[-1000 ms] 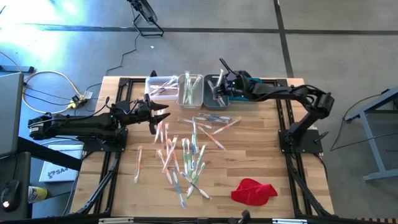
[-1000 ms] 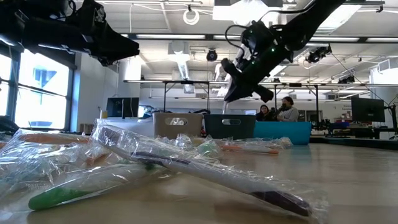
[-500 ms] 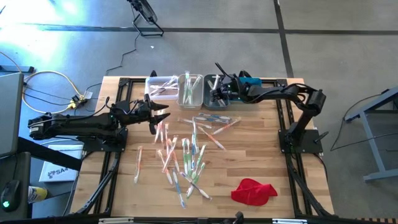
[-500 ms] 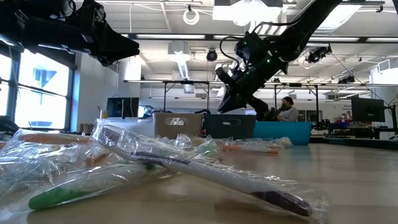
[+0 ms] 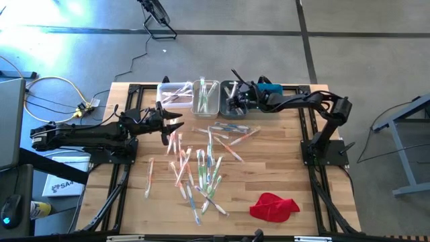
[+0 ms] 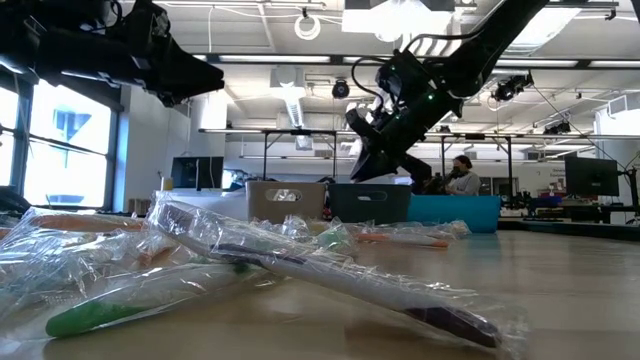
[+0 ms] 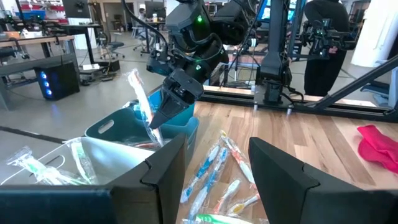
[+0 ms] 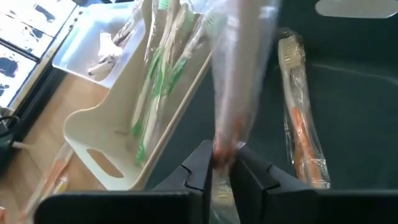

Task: Pick & Place Toothbrushes
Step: Put the orange toothbrush into the dark green bin

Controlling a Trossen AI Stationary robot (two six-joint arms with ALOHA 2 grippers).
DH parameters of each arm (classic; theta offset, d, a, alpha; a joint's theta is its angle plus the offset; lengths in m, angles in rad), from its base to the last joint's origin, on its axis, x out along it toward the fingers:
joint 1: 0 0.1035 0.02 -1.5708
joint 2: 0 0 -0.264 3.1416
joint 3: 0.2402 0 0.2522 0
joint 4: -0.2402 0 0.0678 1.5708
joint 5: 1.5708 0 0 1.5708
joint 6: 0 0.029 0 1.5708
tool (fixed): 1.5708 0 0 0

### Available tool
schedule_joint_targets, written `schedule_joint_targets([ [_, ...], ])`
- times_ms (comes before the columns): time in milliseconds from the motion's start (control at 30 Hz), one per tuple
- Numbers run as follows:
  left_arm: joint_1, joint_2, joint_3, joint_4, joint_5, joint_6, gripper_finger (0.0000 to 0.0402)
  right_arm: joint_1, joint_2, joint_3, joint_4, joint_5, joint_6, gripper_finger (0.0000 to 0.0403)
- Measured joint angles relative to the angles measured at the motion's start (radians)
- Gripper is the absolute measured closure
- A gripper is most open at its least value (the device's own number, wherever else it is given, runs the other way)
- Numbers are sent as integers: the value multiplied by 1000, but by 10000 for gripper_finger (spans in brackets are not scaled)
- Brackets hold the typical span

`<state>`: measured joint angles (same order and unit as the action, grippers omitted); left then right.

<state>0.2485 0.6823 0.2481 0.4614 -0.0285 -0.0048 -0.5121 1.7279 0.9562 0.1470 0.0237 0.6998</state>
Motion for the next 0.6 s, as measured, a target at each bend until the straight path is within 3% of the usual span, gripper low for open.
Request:
schedule_joint_targets([
  [367, 0, 0, 0, -15, -8, 0, 230, 17, 0, -1, -17, 102, -42, 283],
  [600, 0, 0, 0, -18, -8, 0, 230, 14, -5, -1, -16, 117, -49, 284],
])
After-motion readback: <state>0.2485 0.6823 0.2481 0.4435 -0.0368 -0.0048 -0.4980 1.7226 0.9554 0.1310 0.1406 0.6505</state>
